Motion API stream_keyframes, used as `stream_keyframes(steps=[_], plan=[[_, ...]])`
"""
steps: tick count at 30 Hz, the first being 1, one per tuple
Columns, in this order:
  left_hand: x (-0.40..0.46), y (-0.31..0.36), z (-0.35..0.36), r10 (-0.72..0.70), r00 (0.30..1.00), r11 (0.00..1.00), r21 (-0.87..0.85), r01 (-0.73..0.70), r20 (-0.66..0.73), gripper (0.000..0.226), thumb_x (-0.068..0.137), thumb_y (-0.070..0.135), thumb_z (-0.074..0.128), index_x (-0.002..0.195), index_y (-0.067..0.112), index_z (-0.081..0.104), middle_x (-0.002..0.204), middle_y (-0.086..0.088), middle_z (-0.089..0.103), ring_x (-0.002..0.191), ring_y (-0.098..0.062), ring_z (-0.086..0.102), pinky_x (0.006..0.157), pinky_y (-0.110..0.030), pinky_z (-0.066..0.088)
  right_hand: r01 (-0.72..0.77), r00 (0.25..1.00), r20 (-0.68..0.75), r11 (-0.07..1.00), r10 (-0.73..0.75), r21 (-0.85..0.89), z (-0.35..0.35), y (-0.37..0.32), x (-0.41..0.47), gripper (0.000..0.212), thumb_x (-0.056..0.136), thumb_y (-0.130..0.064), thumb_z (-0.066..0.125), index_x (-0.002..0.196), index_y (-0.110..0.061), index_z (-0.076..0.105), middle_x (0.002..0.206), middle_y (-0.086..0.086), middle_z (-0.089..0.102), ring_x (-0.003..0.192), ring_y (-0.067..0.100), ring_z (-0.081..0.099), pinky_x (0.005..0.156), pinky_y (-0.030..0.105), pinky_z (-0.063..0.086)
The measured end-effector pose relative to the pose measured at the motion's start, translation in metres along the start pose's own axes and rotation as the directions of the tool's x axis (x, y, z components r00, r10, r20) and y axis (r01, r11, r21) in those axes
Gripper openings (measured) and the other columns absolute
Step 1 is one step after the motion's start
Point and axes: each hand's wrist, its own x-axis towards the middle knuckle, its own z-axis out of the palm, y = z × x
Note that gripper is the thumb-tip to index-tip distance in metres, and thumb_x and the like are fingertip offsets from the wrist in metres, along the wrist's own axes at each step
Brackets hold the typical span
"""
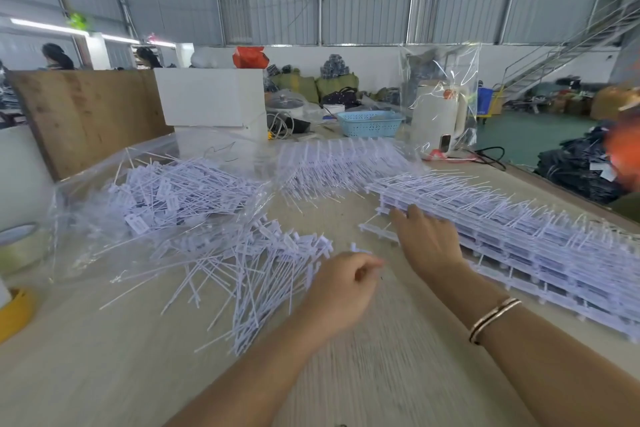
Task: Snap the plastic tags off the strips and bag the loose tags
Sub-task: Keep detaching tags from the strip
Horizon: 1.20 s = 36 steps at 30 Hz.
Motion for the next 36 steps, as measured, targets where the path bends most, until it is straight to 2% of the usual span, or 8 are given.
stream_keyframes(steps=[4, 9, 15, 21, 24, 27, 31, 36], plan=[[0.019, 0.017, -0.006, -0.254, 0.949, 0.841, -0.441, 0.313, 0.188, 0.026, 0.096, 0.011, 0.047, 0.119, 0.008, 0.060, 0.095, -0.003, 0.065, 0.082, -0.011, 0.062, 0.071, -0.021, 0.053, -0.136, 0.963, 0.238, 0.991, 0.129, 0.013, 0.001, 0.007, -0.007, 0.036, 0.098, -0.029, 0.036, 0.130, -0.016, 0.048, 0.134, 0.007, 0.042, 0.120, 0.028, 0.049, 0.094, 0.042, 0.039], [0.026, 0.024, 0.001, -0.362, 0.846, 0.549, -0.644, 0.533, 0.391, 0.029, 0.098, 0.015, 0.046, 0.124, 0.002, 0.049, 0.102, -0.014, 0.061, 0.096, -0.025, 0.062, 0.079, -0.029, 0.054, -0.097, 0.964, 0.261, 0.983, 0.054, 0.155, -0.013, -0.002, -0.013, 0.033, 0.100, -0.026, 0.034, 0.126, -0.013, 0.049, 0.129, 0.004, 0.046, 0.114, 0.027, 0.055, 0.078, 0.036, 0.040], [0.051, 0.028, 0.000, -0.453, 0.846, 0.378, -0.798, 0.469, 0.282, 0.022, 0.101, 0.026, 0.041, 0.094, 0.011, 0.056, 0.089, -0.012, 0.060, 0.082, -0.024, 0.060, 0.074, -0.036, 0.056, -0.035, 0.985, 0.173, 0.931, -0.030, 0.363, -0.060, -0.030, -0.008, 0.030, 0.095, -0.026, 0.047, 0.116, -0.006, 0.056, 0.116, 0.009, 0.049, 0.105, 0.032, 0.058, 0.072, 0.034, 0.038], [0.067, 0.025, -0.039, -0.502, 0.848, 0.490, -0.752, 0.441, 0.170, 0.024, 0.087, -0.008, 0.039, 0.075, 0.002, 0.056, 0.063, -0.009, 0.062, 0.052, -0.017, 0.058, 0.048, -0.027, 0.051, 0.052, 0.962, 0.158, 0.714, -0.224, 0.699, -0.084, -0.038, -0.005, 0.024, 0.091, -0.024, 0.053, 0.107, -0.008, 0.060, 0.103, 0.006, 0.051, 0.099, 0.026, 0.054, 0.081, 0.031, 0.044], [0.074, 0.023, -0.058, -0.516, 0.854, 0.512, -0.774, 0.372, 0.069, 0.024, 0.097, -0.003, 0.032, 0.083, 0.000, 0.051, 0.069, -0.010, 0.061, 0.059, -0.018, 0.058, 0.062, -0.033, 0.052, -0.018, 0.994, 0.071, 0.529, -0.080, 0.848, -0.095, -0.030, -0.002, 0.026, 0.095, -0.026, 0.052, 0.115, -0.016, 0.066, 0.105, -0.004, 0.062, 0.095, 0.013, 0.055, 0.076, 0.021, 0.038], [0.081, 0.028, -0.082, -0.525, 0.850, 0.588, -0.740, 0.327, -0.042, 0.033, 0.102, 0.005, 0.031, 0.074, 0.005, 0.047, 0.042, -0.002, 0.054, 0.039, -0.013, 0.048, 0.042, -0.024, 0.043, -0.045, 0.994, 0.000, 0.409, 0.110, 0.912, -0.098, -0.018, 0.003, 0.021, 0.095, -0.023, 0.050, 0.096, -0.019, 0.071, 0.079, -0.011, 0.062, 0.074, 0.011, 0.058, 0.067, 0.023, 0.045], [0.086, 0.043, -0.114, -0.503, 0.863, 0.829, -0.308, 0.466, -0.051, 0.029, 0.098, 0.008, 0.031, 0.092, 0.005, 0.059, 0.063, -0.008, 0.049, 0.050, -0.013, 0.033, 0.042, -0.020, 0.026, -0.124, 0.918, 0.011, 0.261, 0.396, 0.957, -0.089, -0.005, 0.007, 0.031, 0.093, -0.017, 0.046, 0.065, -0.022, 0.059, 0.052, -0.010, 0.046, 0.041, 0.004, 0.041, 0.044, 0.021, 0.031], [0.076, 0.022, -0.102, -0.206, 0.979, 0.961, 0.188, 0.203, -0.003, 0.030, 0.098, 0.014, 0.033, 0.103, 0.004, 0.061, 0.060, -0.003, 0.054, 0.046, -0.011, 0.042, 0.041, -0.018, 0.032, -0.226, 0.883, 0.124, 0.178, 0.453, 0.958, -0.063, -0.004, -0.002, 0.019, 0.093, -0.032, 0.050, 0.076, -0.023, 0.051, 0.079, -0.001, 0.054, 0.074, 0.018, 0.050, 0.062, 0.030, 0.038]])
